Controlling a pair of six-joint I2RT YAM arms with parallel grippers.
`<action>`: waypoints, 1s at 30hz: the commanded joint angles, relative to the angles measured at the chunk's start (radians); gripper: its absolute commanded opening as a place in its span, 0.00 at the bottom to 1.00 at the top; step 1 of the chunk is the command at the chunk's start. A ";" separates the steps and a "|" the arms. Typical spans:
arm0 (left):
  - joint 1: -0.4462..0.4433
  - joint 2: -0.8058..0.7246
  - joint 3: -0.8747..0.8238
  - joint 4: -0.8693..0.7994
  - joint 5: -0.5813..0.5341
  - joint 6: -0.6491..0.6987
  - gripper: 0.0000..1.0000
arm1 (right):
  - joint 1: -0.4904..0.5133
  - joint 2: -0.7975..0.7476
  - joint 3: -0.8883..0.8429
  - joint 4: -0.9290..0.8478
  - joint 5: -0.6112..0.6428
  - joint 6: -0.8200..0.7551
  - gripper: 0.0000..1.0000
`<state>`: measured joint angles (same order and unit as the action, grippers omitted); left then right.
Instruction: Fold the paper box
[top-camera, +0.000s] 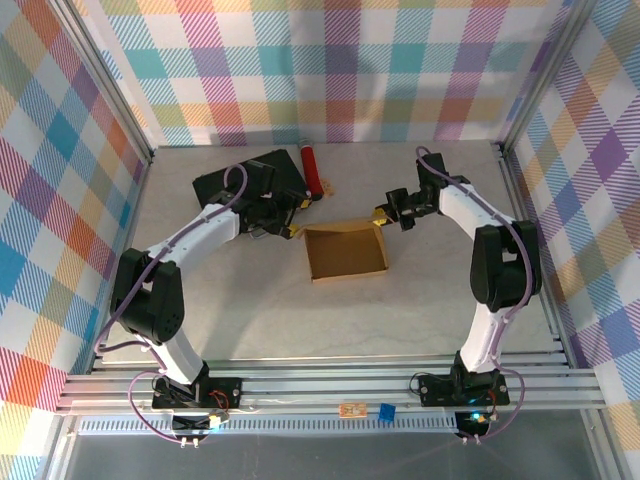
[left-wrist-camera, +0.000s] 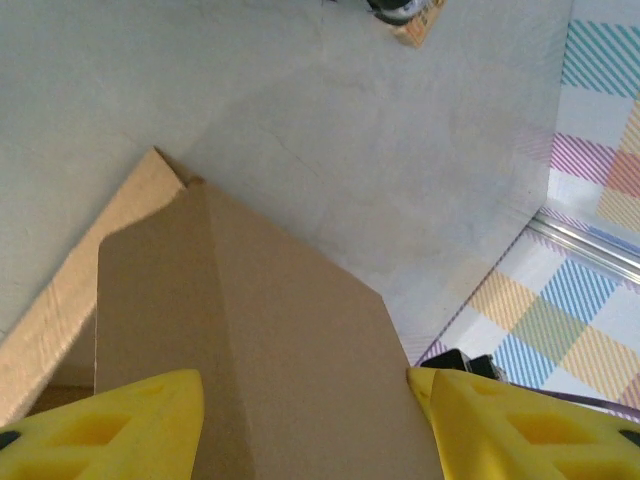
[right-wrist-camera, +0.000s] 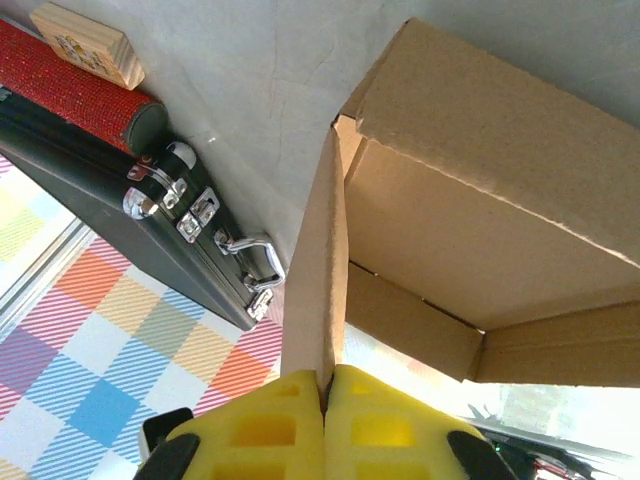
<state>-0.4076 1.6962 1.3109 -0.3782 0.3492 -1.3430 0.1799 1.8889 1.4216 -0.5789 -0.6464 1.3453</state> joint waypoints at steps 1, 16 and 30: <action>-0.008 -0.003 -0.011 0.014 0.040 -0.036 0.61 | 0.000 0.010 0.081 -0.072 -0.038 0.013 0.00; -0.007 -0.022 -0.016 0.062 0.031 -0.087 0.61 | -0.009 -0.004 0.124 -0.099 -0.045 0.006 0.00; -0.039 0.023 -0.020 0.139 0.022 -0.090 0.37 | -0.007 -0.025 0.068 -0.019 -0.022 -0.066 0.00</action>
<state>-0.4377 1.7252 1.3079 -0.2806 0.3542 -1.4445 0.1665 1.8950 1.5013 -0.6197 -0.6727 1.3357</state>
